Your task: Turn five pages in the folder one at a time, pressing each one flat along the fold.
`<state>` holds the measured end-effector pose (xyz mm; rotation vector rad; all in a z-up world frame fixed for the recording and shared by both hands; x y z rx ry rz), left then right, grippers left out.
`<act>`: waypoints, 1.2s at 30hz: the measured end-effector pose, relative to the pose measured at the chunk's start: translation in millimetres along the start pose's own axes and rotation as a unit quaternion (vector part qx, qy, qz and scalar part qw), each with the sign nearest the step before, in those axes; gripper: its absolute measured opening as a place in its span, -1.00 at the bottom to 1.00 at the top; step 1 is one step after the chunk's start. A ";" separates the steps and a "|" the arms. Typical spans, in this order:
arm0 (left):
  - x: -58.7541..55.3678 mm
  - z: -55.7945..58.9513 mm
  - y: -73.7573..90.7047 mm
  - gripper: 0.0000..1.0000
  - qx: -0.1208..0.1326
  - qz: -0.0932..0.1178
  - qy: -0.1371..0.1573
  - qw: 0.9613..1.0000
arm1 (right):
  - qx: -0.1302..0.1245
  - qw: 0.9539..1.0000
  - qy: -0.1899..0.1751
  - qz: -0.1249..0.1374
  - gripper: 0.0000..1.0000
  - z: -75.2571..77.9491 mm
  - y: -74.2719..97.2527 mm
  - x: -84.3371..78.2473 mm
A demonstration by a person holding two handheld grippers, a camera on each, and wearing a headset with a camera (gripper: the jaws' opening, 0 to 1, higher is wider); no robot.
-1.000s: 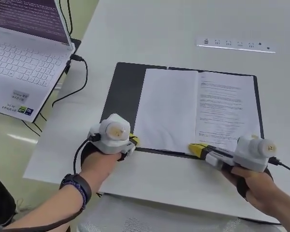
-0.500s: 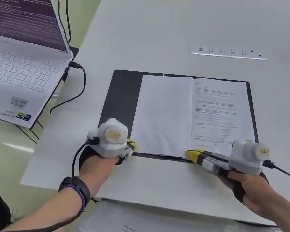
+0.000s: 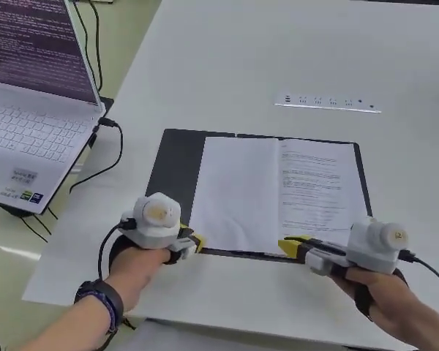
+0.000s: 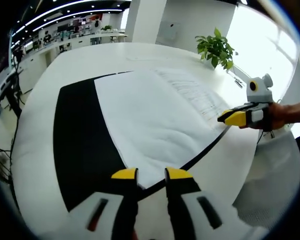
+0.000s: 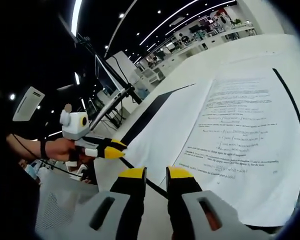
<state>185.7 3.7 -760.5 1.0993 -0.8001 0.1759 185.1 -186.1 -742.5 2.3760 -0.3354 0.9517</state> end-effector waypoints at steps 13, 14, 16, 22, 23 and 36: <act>23.6 11.4 21.8 -0.32 -0.012 0.023 -0.044 0.999 | -0.041 0.999 0.029 0.011 -0.28 8.5 35.0 16.5; 24.9 11.9 23.0 -0.30 -0.013 0.024 -0.045 0.999 | -0.043 0.998 0.032 0.014 -0.27 9.2 37.0 18.2; 27.5 13.7 26.2 -0.28 -0.015 0.025 -0.047 0.998 | -0.048 0.998 0.039 0.017 -0.25 11.0 41.8 22.0; 34.1 14.7 36.9 -0.23 -0.012 0.031 -0.057 0.998 | -0.059 0.997 0.050 0.026 -0.21 14.9 57.5 29.4; 35.1 14.6 38.5 -0.22 -0.012 0.033 -0.059 0.998 | -0.060 0.997 0.051 0.028 -0.21 15.2 59.7 30.3; 43.4 10.5 65.2 -0.03 -0.003 0.045 -0.067 0.997 | -0.088 0.993 0.067 0.042 -0.10 19.8 87.2 32.8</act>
Point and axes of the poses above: the centre of the closed fingertips' face, and the gripper's own axes: y roughly backward along the fingers, z roughly to its right, x roughly out of its top, the point moved 2 cm from there along y, roughly backward along the fingers
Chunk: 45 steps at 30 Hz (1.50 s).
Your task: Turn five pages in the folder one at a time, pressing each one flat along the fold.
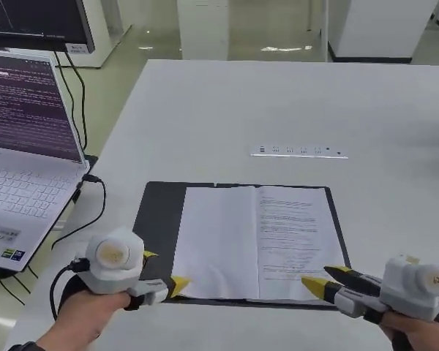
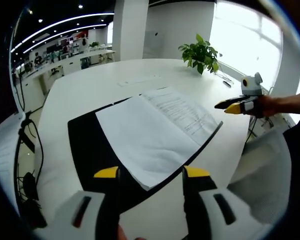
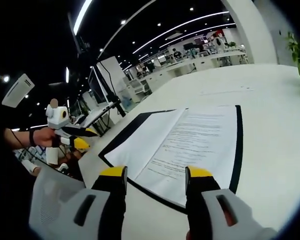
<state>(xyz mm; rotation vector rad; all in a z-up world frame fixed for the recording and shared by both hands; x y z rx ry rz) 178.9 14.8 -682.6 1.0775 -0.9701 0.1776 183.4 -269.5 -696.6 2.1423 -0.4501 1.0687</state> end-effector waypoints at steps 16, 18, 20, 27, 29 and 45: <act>-3.5 3.6 17.1 0.27 0.003 0.017 -0.008 1.000 | -0.019 0.999 0.031 0.006 0.12 0.9 20.1 -1.2; -4.4 5.4 18.4 0.31 0.002 0.022 -0.003 1.000 | -0.021 0.999 0.034 0.005 0.14 1.1 22.6 -2.8; -6.6 7.5 19.7 0.34 0.003 0.024 -0.001 1.000 | -0.024 0.999 0.038 0.003 0.17 0.6 26.5 -5.1; -12.6 12.0 21.0 0.40 0.002 0.026 0.008 1.000 | -0.035 0.998 0.044 -0.008 0.32 3.5 37.5 -14.5; -14.8 13.2 19.7 0.42 0.002 0.021 0.002 1.000 | -0.037 0.998 0.046 -0.010 0.34 3.2 40.0 -16.3; 0.4 31.3 5.2 0.45 -0.017 0.023 -0.012 1.000 | -0.050 0.998 0.039 -0.005 0.33 4.0 49.7 -19.8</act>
Point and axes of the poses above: the centre of the closed fingertips' face, and the gripper's own axes: y roughly backward along the fingers, z roughly to its right, x roughly out of its top, the point moved 2 cm from there along y, roughly backward along the fingers
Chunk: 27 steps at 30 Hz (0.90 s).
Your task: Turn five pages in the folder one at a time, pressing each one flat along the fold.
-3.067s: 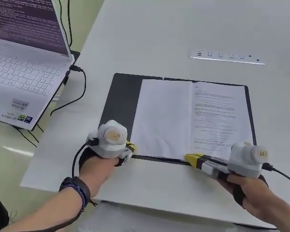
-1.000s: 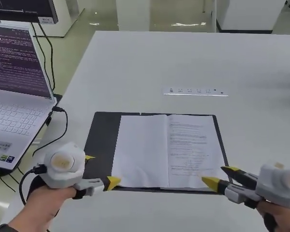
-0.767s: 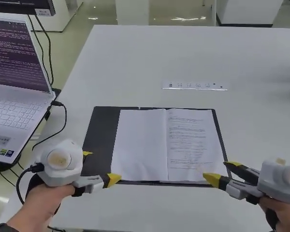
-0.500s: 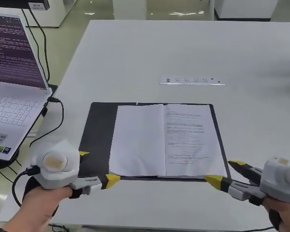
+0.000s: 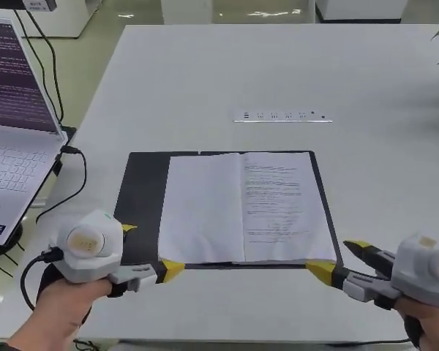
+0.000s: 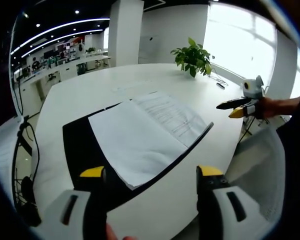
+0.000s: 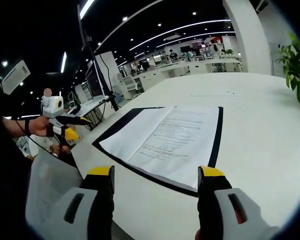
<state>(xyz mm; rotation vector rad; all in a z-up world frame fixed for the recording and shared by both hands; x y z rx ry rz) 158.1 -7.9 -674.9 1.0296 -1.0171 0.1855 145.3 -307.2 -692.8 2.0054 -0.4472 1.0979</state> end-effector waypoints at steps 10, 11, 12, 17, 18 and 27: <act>14.4 29.6 -21.4 0.46 -0.040 -0.001 -0.013 0.999 | -0.004 1.000 -0.007 0.002 0.33 0.0 3.8 -4.0; 14.8 34.4 -24.7 0.46 -0.047 -0.006 -0.023 0.999 | -0.004 1.000 -0.009 0.003 0.33 0.6 4.2 -4.4; 14.9 38.7 -28.1 0.46 -0.052 -0.011 -0.032 0.998 | -0.005 1.000 -0.009 0.004 0.33 1.2 4.5 -4.6; 20.8 54.8 -45.1 0.46 -0.077 -0.023 -0.053 0.995 | -0.010 1.000 -0.014 0.007 0.33 4.4 7.7 -3.9; 22.6 56.9 -48.1 0.46 -0.080 -0.024 -0.056 0.995 | -0.011 1.000 -0.016 0.008 0.33 5.2 8.3 -3.7; 53.7 80.9 -86.0 0.44 -0.113 -0.020 -0.087 0.990 | -0.007 1.000 -0.006 -0.003 0.34 4.2 8.7 -7.9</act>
Point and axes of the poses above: the centre of the closed fingertips' face, and the gripper's own axes: y roughly backward along the fingers, z roughly to its right, x roughly out of its top, the point moved 2 cm from there along y, roughly backward along the fingers
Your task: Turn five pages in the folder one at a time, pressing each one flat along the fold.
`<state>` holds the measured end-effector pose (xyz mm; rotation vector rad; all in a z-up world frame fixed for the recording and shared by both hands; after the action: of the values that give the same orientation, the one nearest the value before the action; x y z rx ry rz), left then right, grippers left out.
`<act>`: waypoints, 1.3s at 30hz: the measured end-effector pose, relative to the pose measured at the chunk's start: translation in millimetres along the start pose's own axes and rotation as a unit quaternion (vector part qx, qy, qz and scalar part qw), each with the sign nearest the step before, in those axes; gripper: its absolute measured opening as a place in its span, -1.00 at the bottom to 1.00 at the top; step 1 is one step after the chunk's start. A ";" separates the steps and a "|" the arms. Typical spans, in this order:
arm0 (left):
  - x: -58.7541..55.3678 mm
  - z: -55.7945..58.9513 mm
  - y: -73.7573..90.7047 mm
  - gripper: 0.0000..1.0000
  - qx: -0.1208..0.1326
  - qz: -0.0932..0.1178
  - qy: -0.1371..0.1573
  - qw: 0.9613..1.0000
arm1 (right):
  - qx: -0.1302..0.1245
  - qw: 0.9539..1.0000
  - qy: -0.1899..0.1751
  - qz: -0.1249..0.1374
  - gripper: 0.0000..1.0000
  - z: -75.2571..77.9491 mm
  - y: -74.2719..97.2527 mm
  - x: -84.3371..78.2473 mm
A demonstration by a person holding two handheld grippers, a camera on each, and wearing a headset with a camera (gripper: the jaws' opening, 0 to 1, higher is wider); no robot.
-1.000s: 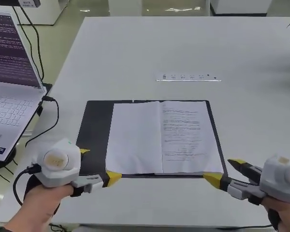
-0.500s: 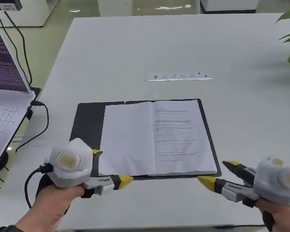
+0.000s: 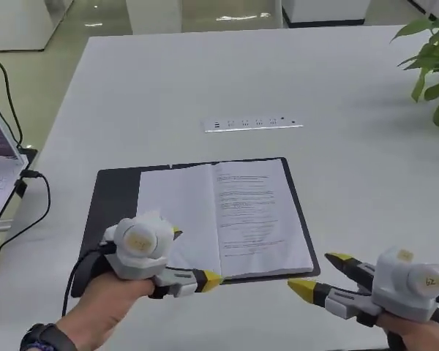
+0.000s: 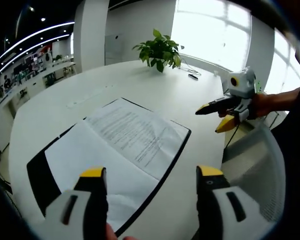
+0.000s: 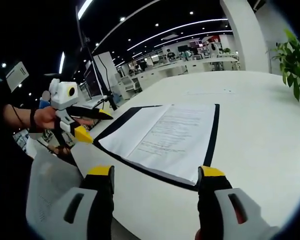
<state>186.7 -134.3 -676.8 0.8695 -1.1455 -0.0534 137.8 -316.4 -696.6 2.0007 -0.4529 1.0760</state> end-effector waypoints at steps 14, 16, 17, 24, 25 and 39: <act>45.0 20.6 -68.7 0.43 -0.044 -0.001 -0.032 0.999 | -0.008 1.000 -0.014 0.007 0.32 5.5 4.7 -0.9; 47.7 23.4 -75.3 0.43 -0.047 -0.003 -0.036 0.998 | -0.009 1.000 -0.015 0.006 0.32 6.8 6.0 -1.8; 49.0 24.7 -79.0 0.43 -0.050 -0.003 -0.037 0.998 | -0.009 1.000 -0.015 0.005 0.32 7.5 6.7 -2.3; 59.2 35.1 -108.3 0.42 -0.064 -0.003 -0.043 0.997 | -0.016 1.000 -0.022 0.004 0.31 11.5 12.0 -5.1; 61.0 36.7 -113.4 0.42 -0.065 -0.003 -0.043 0.997 | -0.016 1.000 -0.021 0.003 0.31 11.8 12.7 -5.3; 50.4 47.2 -170.8 0.42 -0.048 -0.025 -0.055 0.997 | -0.021 0.999 -0.033 0.000 0.29 16.1 13.9 -8.4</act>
<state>236.2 -300.7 -738.4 0.8179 -1.2138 -0.1975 132.8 -338.1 -701.9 2.0040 -0.5054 0.9945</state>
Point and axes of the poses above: the centre of the closed fingertips' face, and the gripper's own axes: y roughly backward along the fingers, z roughly to its right, x roughly out of its top, the point moved 2 cm from there along y, roughly backward along the fingers
